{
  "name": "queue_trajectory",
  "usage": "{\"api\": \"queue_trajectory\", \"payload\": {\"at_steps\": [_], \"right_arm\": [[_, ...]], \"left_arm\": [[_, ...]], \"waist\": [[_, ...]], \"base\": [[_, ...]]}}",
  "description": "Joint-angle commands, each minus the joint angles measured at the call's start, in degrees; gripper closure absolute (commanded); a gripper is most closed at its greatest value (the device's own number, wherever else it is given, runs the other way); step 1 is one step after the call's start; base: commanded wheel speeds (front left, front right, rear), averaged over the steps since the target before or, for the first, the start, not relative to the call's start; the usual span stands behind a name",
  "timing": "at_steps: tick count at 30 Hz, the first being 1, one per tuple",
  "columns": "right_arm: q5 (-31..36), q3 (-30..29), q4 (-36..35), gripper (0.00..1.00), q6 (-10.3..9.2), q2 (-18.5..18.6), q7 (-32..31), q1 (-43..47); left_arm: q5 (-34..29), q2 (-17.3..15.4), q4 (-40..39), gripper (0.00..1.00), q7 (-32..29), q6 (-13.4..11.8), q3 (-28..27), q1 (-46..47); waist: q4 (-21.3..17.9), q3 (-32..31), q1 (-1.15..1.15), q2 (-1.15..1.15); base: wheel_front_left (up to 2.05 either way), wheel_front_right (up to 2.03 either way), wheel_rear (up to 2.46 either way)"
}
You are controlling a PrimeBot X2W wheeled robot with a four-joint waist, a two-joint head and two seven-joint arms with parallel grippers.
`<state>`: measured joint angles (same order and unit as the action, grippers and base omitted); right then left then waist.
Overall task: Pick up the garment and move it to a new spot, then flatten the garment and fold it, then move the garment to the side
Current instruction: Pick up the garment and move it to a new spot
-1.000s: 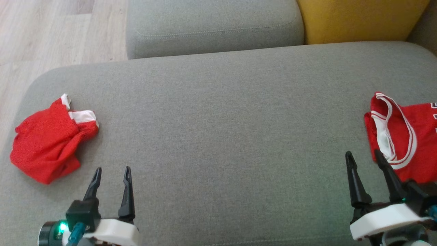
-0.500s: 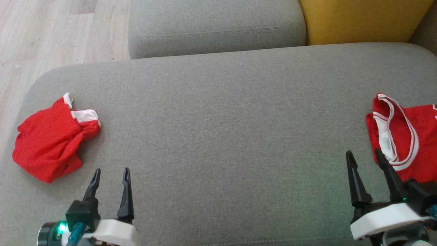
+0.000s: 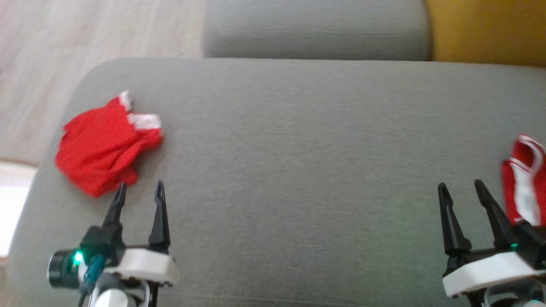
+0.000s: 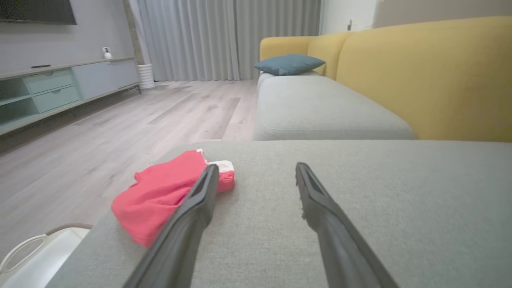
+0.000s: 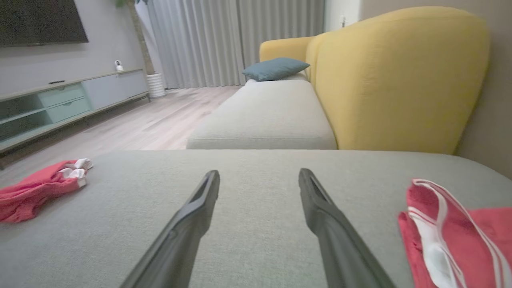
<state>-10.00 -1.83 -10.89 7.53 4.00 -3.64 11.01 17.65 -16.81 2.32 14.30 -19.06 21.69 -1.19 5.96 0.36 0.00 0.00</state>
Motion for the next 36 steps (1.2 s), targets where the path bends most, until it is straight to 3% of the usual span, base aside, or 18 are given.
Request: {"api": "queue_trajectory", "payload": {"at_steps": [1, 10, 16, 21, 27, 36], "right_arm": [[0.3, 1.3, -2.8, 0.0, -0.04, 0.6, -0.4, -2.1], [0.6, 2.5, -6.2, 0.0, -0.04, 1.4, -2.4, -3.6], [0.8, 2.5, -7.2, 0.0, -0.04, 1.7, -3.2, -4.4], [1.0, 2.3, -8.4, 0.0, -0.04, 2.4, -3.9, -5.3], [1.2, 1.4, -11.6, 0.0, -0.04, 4.8, -6.3, -7.9], [0.3, -0.1, -14.9, 0.0, -0.04, 8.4, -9.0, -11.6]], "left_arm": [[-0.4, -0.2, -1.6, 0.0, 0.6, 0.3, -2.1, 4.0], [-2.5, 2.7, -1.7, 0.0, 0.7, 2.7, -4.2, 7.9], [-4.0, 4.2, -1.6, 0.0, 0.7, 4.2, -6.6, 7.8], [-5.1, 5.7, -1.1, 0.0, 0.7, 5.0, -8.8, 8.6], [-4.4, 8.1, 2.8, 0.0, 0.7, 7.1, -11.3, 15.0], [-0.8, 7.4, 27.1, 0.0, -0.4, 13.4, -13.1, 33.5]], "waist": [[4.5, 1.3, 0.0, 0.0], [16.2, 3.2, 0.0, 0.0], [19.3, 4.5, 0.0, 0.0], [19.3, 7.0, 0.0, 0.0], [16.7, 14.4, 0.0, 0.0], [12.4, 24.8, 0.0, 0.0]], "base": [[0.0, 0.0, 0.0], [0.0, 0.0, 0.0], [0.0, 0.0, 0.0], [0.0, 0.0, 0.0], [0.0, 0.0, 0.0], [0.0, 0.0, 0.0]]}}
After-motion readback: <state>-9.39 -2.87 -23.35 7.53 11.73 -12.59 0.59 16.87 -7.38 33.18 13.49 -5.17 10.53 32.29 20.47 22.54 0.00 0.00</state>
